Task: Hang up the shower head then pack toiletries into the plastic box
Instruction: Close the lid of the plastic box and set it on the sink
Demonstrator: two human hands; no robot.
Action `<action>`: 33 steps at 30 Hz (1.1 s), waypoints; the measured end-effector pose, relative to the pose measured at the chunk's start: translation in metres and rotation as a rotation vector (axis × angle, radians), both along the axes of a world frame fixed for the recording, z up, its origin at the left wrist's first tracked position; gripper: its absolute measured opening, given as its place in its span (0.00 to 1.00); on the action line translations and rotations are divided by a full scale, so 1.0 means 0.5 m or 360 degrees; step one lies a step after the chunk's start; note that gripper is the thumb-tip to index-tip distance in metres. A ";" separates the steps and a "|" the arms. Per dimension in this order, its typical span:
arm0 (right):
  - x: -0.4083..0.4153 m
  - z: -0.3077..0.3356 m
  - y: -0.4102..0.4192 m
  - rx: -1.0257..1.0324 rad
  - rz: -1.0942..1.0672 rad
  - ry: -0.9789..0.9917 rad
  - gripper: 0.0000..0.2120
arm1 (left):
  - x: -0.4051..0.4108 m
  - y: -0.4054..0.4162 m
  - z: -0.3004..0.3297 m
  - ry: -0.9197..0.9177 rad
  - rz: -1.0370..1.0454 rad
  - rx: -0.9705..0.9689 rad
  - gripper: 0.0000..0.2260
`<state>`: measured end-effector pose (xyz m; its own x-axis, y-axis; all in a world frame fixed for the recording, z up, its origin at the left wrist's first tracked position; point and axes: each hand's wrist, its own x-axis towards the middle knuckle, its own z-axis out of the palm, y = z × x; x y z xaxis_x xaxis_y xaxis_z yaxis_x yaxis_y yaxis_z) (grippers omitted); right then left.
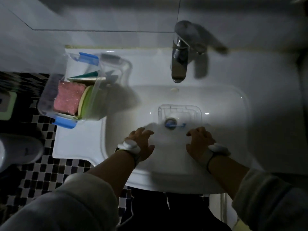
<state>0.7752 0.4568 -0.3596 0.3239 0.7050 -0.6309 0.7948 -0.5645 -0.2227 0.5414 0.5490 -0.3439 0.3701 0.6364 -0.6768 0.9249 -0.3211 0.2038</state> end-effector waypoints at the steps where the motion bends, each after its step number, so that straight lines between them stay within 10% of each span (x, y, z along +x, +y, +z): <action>1: 0.005 -0.003 0.003 0.0002 0.0034 -0.0008 0.19 | 0.003 -0.002 -0.007 -0.0015 0.0013 -0.0043 0.27; 13: -0.013 -0.006 -0.015 -0.0072 0.0382 -0.0025 0.06 | 0.060 0.014 -0.006 -0.0248 0.0708 -0.0348 0.17; 22: -0.040 0.036 -0.039 0.0276 0.0452 -0.0016 0.06 | 0.013 0.004 0.052 -0.0036 0.0128 -0.0202 0.25; 33: -0.029 0.164 -0.010 0.0391 0.0157 0.0265 0.08 | -0.013 0.004 0.160 -0.0188 0.0139 0.0297 0.10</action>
